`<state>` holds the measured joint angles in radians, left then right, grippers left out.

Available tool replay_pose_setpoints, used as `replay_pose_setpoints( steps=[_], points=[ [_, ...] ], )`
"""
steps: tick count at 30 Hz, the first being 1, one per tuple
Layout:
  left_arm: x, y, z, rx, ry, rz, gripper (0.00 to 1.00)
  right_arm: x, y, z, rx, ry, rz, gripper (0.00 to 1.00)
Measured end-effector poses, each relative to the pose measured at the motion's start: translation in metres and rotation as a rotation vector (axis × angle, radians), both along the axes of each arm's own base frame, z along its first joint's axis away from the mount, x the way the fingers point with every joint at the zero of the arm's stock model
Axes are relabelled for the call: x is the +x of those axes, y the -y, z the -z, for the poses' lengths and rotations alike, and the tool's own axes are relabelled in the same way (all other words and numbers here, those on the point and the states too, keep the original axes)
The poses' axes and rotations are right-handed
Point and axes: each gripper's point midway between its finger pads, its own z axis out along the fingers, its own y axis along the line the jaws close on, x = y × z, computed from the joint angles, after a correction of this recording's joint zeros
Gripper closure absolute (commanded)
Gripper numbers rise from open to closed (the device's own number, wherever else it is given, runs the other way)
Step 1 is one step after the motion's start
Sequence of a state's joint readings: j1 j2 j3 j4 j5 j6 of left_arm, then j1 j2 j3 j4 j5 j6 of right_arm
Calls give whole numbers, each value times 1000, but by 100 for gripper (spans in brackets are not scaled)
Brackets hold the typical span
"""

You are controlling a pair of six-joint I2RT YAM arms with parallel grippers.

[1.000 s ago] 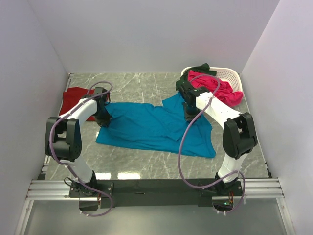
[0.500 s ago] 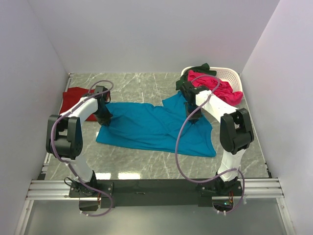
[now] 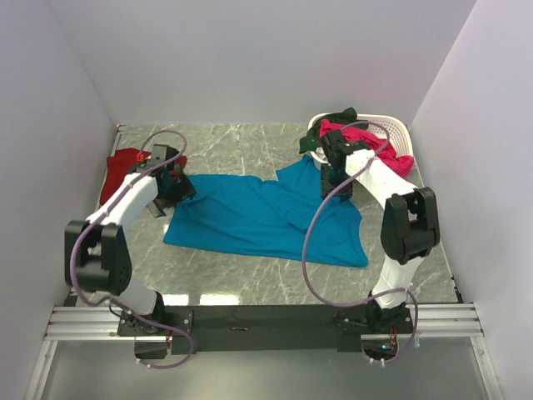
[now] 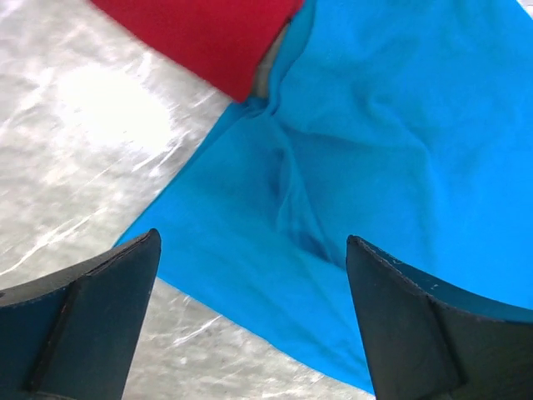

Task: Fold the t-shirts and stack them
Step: Fold the tshirt

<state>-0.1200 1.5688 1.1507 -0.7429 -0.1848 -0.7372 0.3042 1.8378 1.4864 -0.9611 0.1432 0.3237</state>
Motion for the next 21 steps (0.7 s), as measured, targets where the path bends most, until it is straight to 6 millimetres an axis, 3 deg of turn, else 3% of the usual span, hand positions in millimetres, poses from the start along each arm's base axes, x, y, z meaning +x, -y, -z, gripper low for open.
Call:
replay_pose_setpoints(
  steps=[4,7,12,21],
  points=[
    [-17,-6,-4,16,19,-13,12,-21,9,-4,17,17,18,45],
    [-34,-8,14,21,-35,-17,19,-57,19,1,30,-14,46,45],
    [-64,-12,43,35,-139,-21,19,-96,35,14,57,-64,114,45],
    [-63,-14,44,50,-131,-27,23,-128,39,44,87,-140,168,46]
  ],
)
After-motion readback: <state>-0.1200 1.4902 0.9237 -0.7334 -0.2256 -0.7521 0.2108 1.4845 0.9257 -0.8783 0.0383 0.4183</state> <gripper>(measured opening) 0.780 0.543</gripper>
